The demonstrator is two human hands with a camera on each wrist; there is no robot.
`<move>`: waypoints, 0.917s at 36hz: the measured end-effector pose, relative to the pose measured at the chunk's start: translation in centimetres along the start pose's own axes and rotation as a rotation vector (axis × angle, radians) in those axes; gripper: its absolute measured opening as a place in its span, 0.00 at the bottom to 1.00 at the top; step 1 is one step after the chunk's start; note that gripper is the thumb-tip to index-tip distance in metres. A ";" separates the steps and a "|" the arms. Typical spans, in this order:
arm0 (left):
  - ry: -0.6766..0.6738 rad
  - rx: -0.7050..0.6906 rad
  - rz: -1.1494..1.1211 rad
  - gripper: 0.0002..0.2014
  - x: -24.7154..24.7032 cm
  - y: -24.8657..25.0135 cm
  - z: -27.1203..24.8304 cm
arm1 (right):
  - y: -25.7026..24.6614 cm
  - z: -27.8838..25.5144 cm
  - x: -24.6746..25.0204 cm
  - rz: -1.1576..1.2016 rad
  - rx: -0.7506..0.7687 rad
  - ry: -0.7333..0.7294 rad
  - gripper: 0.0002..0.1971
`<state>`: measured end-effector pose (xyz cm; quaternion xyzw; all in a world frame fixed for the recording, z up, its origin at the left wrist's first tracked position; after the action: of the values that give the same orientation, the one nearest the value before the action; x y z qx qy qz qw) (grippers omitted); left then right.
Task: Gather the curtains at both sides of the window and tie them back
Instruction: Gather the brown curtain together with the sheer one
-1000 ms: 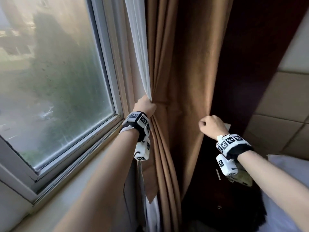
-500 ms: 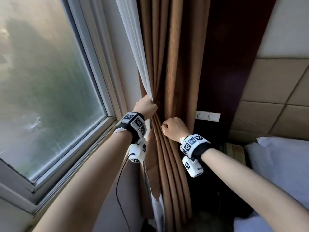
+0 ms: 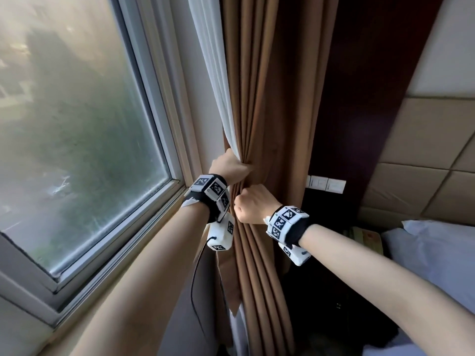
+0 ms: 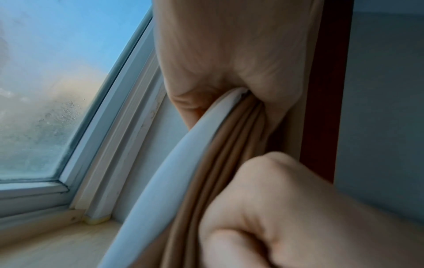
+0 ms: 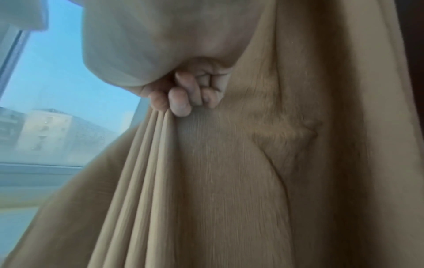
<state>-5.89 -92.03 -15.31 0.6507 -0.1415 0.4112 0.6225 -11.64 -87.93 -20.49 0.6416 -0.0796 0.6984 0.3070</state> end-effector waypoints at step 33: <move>0.048 0.017 -0.016 0.18 0.2 -2.4 2.7 | 22.9 0.2 -4.5 0.572 -0.771 0.179 0.14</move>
<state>-3.12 -93.97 -16.50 0.6471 -0.1181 0.4228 0.6233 -23.68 -107.77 -18.26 0.3712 -0.4790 0.7267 0.3236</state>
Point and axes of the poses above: each hand's wrist, its own z-axis towards the middle knuckle, its own x-axis out of the back of the hand, y = z × x, the point moved 10 cm from there along z, towards the middle knuckle, and after that the axes turned 8 degrees about -z, right-handed, at the moved point
